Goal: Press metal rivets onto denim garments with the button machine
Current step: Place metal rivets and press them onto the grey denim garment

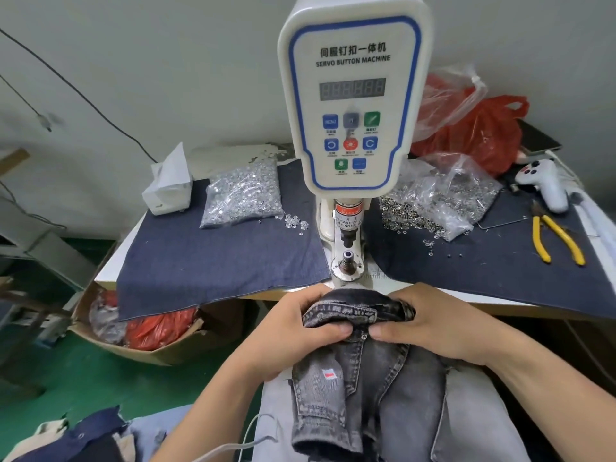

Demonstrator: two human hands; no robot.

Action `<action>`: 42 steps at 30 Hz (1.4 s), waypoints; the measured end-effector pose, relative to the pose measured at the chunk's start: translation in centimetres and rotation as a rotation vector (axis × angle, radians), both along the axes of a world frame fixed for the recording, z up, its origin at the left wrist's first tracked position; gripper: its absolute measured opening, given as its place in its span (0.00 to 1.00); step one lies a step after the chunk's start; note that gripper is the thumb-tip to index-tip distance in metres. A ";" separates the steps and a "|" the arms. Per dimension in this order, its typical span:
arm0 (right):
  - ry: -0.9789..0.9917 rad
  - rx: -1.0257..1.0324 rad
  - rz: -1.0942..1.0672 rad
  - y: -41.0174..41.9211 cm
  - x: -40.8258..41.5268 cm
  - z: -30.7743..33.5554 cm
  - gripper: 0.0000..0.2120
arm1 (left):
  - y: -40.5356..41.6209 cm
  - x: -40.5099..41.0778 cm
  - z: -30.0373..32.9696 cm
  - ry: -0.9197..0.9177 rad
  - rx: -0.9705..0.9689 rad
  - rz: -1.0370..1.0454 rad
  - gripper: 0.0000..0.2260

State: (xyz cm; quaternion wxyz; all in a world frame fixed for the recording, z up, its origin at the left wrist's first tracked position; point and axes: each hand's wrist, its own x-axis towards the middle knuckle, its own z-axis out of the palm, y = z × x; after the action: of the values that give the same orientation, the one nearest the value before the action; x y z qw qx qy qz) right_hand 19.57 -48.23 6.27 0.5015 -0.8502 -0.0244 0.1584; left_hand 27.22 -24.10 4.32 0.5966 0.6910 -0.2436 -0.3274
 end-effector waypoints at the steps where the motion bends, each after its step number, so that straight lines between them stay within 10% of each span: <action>1: -0.016 -0.015 0.006 0.0 -0.1 0.0 0.17 | 0.1 -0.1 0.2 -0.054 0.035 -0.003 0.10; 9: -0.458 -0.300 -0.003 0.8 -1.9 -0.6 0.14 | 0.8 -1.2 1.3 -0.716 0.280 -0.053 0.15; 16: -1.037 -0.445 -0.063 1.1 -3.5 -3.0 0.10 | -0.4 -3.4 -1.7 -1.309 -0.015 0.224 0.09; 24: -1.255 -0.450 -0.074 1.4 -3.0 -3.4 0.03 | -0.6 -3.3 -3.4 -1.446 -0.096 0.280 0.13; 30: -1.030 -0.508 -0.041 0.5 -2.5 -2.8 0.09 | -0.8 -2.3 -2.5 -1.249 -0.088 0.218 0.14; 36: -0.459 -0.219 -0.167 0.4 -1.4 -0.8 0.07 | -0.2 -0.7 0.2 -0.474 0.266 0.017 0.07; 42: -0.015 0.031 -0.123 0.1 -0.1 0.2 0.22 | -1.4 -1.0 0.9 -0.027 0.121 0.065 0.08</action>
State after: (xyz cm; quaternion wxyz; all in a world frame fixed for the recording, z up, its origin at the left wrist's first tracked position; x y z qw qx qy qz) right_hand 19.43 -48.11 6.52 0.5231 -0.8434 0.0217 0.1204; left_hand 26.25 -25.54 5.21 0.5607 0.7378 -0.2087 -0.3125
